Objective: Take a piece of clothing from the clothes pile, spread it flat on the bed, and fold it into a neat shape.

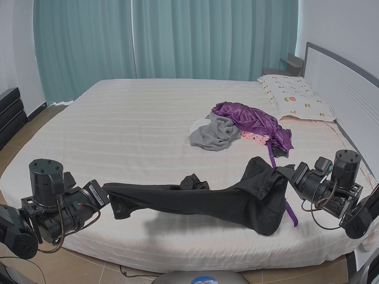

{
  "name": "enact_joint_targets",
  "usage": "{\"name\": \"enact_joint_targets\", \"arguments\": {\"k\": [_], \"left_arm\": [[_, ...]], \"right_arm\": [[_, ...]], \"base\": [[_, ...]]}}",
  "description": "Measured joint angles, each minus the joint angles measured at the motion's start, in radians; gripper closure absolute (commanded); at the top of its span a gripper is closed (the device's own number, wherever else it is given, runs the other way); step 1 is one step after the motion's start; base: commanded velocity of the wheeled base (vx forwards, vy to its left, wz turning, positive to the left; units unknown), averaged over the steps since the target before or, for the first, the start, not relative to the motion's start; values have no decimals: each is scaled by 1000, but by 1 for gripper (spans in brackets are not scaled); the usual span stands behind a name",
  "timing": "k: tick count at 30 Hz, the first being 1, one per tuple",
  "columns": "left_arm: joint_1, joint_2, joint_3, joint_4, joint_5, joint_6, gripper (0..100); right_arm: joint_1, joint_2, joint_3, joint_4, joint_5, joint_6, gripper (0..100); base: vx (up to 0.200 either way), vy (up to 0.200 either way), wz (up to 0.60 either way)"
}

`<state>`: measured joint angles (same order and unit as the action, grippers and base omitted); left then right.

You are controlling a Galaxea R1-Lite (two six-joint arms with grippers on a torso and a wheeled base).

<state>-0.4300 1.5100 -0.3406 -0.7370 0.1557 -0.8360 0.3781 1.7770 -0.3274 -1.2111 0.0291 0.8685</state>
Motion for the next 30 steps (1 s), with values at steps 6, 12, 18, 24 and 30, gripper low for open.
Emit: {"name": "enact_joint_targets", "arguments": {"k": [6, 12, 18, 24, 30], "left_arm": [[0, 3, 0, 0, 0, 0, 100], [0, 4, 0, 0, 1, 0, 100], [0, 3, 0, 0, 2, 0, 100], [1, 3, 0, 0, 2, 0, 100], [0, 3, 1, 0, 2, 0, 100]], "right_arm": [[-2, 1, -2, 0, -1, 1, 100], [-3, 2, -2, 0, -2, 1, 100], [-3, 1, -2, 0, -4, 1, 100], [-3, -3, -3, 0, -5, 1, 100], [-3, -3, -3, 0, -5, 1, 100]], "base": [[0, 200, 0], [0, 200, 0], [0, 200, 0], [0, 200, 0], [0, 200, 0]]}}
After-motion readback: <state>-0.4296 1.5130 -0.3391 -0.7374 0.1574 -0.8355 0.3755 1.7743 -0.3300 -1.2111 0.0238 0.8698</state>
